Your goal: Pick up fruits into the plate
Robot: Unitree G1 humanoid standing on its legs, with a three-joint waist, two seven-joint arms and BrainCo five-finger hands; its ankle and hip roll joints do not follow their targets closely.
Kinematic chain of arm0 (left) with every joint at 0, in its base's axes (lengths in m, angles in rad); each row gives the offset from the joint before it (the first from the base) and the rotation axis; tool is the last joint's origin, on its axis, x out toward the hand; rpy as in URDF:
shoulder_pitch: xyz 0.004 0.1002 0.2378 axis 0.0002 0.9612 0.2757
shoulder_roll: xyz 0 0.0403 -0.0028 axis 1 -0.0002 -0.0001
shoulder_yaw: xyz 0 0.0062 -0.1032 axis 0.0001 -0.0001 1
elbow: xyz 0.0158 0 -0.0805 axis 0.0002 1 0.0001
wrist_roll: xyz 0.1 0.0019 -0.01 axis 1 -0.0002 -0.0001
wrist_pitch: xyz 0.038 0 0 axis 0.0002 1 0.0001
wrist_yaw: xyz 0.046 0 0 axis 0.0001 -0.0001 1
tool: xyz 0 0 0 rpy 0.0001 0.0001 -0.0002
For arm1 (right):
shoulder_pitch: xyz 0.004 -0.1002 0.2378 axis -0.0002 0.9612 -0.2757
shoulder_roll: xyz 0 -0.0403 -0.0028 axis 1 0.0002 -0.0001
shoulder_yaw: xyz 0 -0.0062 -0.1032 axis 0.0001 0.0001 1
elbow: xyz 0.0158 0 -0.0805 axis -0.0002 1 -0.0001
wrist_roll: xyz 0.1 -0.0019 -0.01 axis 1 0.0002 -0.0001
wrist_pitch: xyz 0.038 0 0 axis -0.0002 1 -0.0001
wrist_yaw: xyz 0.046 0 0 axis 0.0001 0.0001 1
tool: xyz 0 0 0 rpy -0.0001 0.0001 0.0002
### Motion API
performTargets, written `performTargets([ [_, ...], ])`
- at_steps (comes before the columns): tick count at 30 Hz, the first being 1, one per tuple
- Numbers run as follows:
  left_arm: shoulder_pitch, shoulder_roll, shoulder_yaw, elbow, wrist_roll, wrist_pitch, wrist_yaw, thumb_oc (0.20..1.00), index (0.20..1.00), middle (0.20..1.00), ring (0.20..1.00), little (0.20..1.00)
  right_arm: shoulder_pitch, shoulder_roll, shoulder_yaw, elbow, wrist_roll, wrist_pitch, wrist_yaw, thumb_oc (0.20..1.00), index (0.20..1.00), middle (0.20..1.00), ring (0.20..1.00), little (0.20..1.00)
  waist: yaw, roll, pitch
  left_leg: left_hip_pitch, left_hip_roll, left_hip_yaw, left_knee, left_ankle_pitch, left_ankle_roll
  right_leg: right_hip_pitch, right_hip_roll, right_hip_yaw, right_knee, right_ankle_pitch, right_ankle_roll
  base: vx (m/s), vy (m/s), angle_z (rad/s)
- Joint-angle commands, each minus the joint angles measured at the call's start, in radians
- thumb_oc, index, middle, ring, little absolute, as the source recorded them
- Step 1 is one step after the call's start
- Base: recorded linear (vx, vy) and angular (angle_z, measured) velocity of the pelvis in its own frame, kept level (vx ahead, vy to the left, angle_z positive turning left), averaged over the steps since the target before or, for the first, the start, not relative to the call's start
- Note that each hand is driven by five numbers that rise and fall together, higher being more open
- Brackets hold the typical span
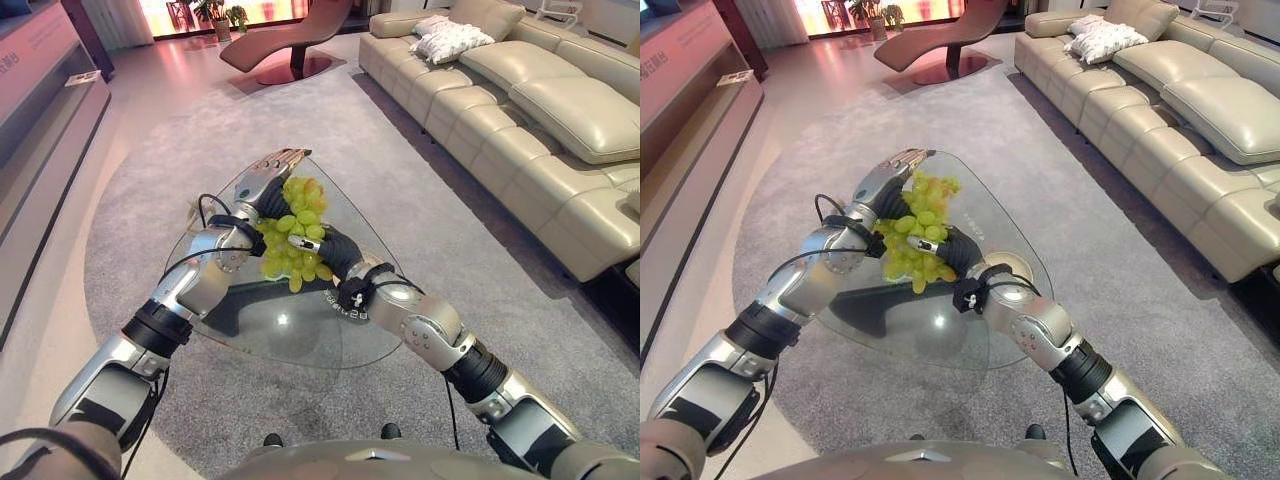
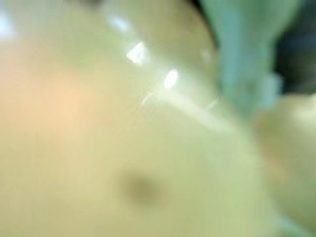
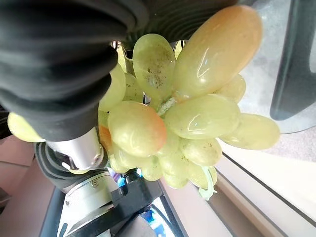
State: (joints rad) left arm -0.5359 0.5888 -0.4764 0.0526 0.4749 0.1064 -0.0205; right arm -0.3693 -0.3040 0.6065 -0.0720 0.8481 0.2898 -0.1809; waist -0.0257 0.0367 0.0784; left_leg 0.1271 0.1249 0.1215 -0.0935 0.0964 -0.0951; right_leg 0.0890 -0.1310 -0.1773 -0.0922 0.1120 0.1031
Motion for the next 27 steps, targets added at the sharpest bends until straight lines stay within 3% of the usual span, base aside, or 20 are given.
performTargets([
  [1, -0.026, 0.122, -0.103, 0.048, 0.068, -0.016, -0.181, 1.0, 1.0, 1.0, 1.0, 1.0, -0.152, 0.048, -0.197, -0.096, 0.053, -0.21, -0.016, 0.2, 0.2, 0.2, 0.2, 0.2, 0.006, -0.023, 0.021, 0.012, -0.015, 0.007, 0.035, -0.145, 0.019, 0.047, -0.019, 0.012, 0.057, -0.147, 0.032, 0.0, 0.0, 0.0],
  [5, -0.026, 0.173, -0.145, 0.052, 0.028, -0.03, -0.343, 1.0, 1.0, 1.0, 1.0, 1.0, -0.15, 0.02, -0.214, -0.09, 0.064, -0.225, -0.022, 0.2, 0.2, 0.2, 0.2, 0.2, -0.001, -0.012, 0.024, 0.007, -0.016, 0.008, 0.038, -0.144, 0.02, 0.041, -0.019, 0.015, 0.06, -0.147, 0.033, -0.01, 0.012, 0.0],
  [6, -0.028, 0.219, -0.16, 0.056, -0.028, -0.034, -0.396, 1.0, 1.0, 1.0, 1.0, 1.0, -0.15, -0.004, -0.22, -0.085, 0.07, -0.239, -0.029, 0.2, 0.2, 0.2, 0.2, 0.2, -0.005, -0.005, 0.028, 0.007, -0.018, 0.008, 0.038, -0.144, 0.021, 0.039, -0.018, 0.016, 0.06, -0.147, 0.034, -0.03, 0.046, 0.0],
  [10, -0.033, 0.266, -0.16, 0.063, -0.053, -0.051, -0.45, 1.0, 1.0, 1.0, 1.0, 1.0, -0.146, -0.032, -0.238, -0.075, 0.075, -0.249, -0.03, 0.2, 0.2, 0.2, 0.2, 0.2, -0.009, 0.005, 0.03, 0.005, -0.02, 0.011, 0.039, -0.144, 0.022, 0.037, -0.019, 0.018, 0.059, -0.146, 0.035, -0.01, 0.022, 0.0],
  [15, -0.025, 0.345, -0.143, 0.015, -0.101, -0.072, -0.594, 1.0, 1.0, 1.0, 1.0, 1.0, -0.125, -0.082, -0.273, -0.072, 0.081, -0.264, -0.017, 0.2, 0.2, 0.2, 0.2, 0.2, -0.008, 0.014, 0.03, -0.002, -0.021, 0.008, 0.039, -0.139, 0.021, 0.036, -0.019, 0.015, 0.056, -0.144, 0.034, 0.0, 0.0, 0.0],
  [20, -0.024, 0.381, -0.127, -0.021, -0.155, -0.058, -0.677, 1.0, 1.0, 1.0, 1.0, 1.0, -0.114, -0.115, -0.295, -0.055, 0.074, -0.28, -0.028, 0.2, 0.2, 0.2, 0.2, 0.2, -0.005, 0.019, 0.028, -0.009, -0.023, 0.004, 0.039, -0.135, 0.02, 0.035, -0.019, 0.009, 0.055, -0.143, 0.032, 0.0, 0.0, 0.0],
  [27, 0.005, 0.418, -0.048, -0.088, -0.362, 0.014, -0.754, 1.0, 1.0, 1.0, 1.0, 1.0, -0.077, -0.171, -0.356, -0.014, 0.096, -0.284, -0.017, 0.2, 0.2, 0.2, 0.2, 0.2, 0.006, 0.021, 0.027, -0.019, -0.027, -0.003, 0.038, -0.134, 0.021, 0.033, -0.018, -0.003, 0.057, -0.145, 0.027, -0.01, 0.004, 0.03],
])
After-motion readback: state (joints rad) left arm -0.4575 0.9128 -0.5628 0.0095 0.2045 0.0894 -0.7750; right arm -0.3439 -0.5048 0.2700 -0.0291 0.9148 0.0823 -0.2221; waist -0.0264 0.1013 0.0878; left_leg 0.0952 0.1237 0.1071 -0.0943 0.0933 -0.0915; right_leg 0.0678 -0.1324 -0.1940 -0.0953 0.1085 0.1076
